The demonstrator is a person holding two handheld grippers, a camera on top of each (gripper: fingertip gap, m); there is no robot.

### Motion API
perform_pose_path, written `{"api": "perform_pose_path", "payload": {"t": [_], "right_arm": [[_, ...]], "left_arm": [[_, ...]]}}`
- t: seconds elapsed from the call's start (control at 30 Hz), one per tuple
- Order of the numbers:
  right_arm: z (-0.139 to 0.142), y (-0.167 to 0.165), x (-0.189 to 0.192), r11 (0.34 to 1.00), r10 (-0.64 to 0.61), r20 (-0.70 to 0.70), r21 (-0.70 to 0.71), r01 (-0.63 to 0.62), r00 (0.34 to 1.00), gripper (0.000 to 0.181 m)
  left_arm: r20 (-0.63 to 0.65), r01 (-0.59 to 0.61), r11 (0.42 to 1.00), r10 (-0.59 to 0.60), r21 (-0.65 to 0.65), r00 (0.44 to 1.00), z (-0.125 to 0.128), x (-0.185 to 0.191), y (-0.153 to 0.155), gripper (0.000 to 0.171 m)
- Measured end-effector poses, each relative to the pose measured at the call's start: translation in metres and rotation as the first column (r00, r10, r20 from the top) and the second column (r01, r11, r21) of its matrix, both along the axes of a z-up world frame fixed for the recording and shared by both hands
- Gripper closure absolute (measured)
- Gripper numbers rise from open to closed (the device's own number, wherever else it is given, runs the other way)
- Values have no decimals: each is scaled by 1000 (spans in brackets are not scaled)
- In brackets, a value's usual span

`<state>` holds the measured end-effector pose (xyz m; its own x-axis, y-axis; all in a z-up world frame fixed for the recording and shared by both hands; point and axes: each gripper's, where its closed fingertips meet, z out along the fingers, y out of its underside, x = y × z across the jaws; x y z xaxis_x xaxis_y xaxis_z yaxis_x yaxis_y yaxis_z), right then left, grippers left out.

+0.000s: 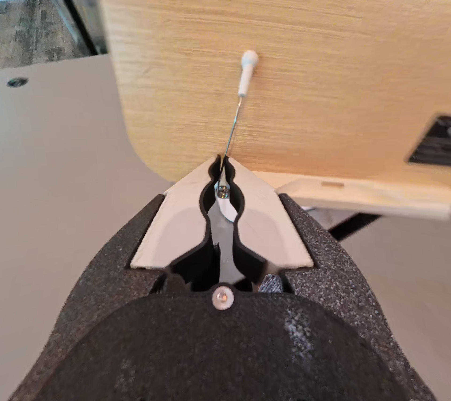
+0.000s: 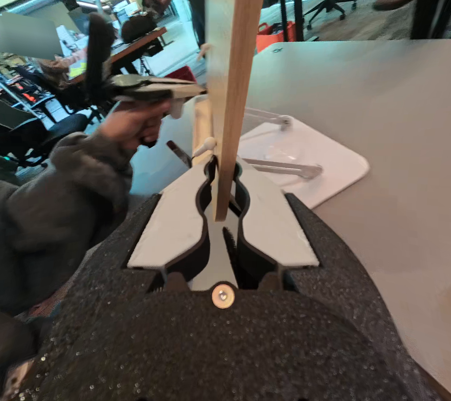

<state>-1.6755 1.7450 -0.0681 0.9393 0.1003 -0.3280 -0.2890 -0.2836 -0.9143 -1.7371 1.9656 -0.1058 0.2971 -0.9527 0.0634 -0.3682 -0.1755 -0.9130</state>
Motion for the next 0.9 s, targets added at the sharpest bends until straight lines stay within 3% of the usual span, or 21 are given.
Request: {"api": "perform_pose_path", "payload": {"t": [0.1,0.17,0.23,0.33,0.4,0.47,0.57,0.6,0.73,0.9], "right_arm": [[0,23,-43,999,47,65,2,-47,997,166],[-1,42,-66,998,67,124,0,-68,990,158],[-1,55,-84,995,96,174,2,-98,980,149],[-5,51,-100,988,153,186,-4,-155,971,141],[-11,38,-104,984,176,203,-13,-177,963,140],[-17,23,-104,985,174,218,-18,-174,960,140],[-22,7,-96,989,149,245,-32,-146,958,141],[-25,2,-92,990,141,257,-46,-134,956,141],[-30,-16,-82,993,118,263,-33,-113,958,141],[-43,-20,-70,994,109,207,-46,-101,972,141]], "left_arm": [[19,-86,992,89,-95,996,9,2,24,155],[120,-92,989,106,-115,987,35,-8,16,143],[223,-32,997,48,-75,974,64,-21,-17,136],[298,108,994,-109,19,948,90,-38,-92,108],[292,190,980,-200,60,935,89,-40,-144,90],[236,187,971,-218,148,947,79,-34,-174,86],[203,20,934,-99,357,974,73,-22,-170,98],[196,0,920,-83,393,977,72,-19,-168,95],[202,16,958,-77,286,976,66,-20,-164,93],[211,0,978,-45,209,976,64,-44,-133,93]]}}
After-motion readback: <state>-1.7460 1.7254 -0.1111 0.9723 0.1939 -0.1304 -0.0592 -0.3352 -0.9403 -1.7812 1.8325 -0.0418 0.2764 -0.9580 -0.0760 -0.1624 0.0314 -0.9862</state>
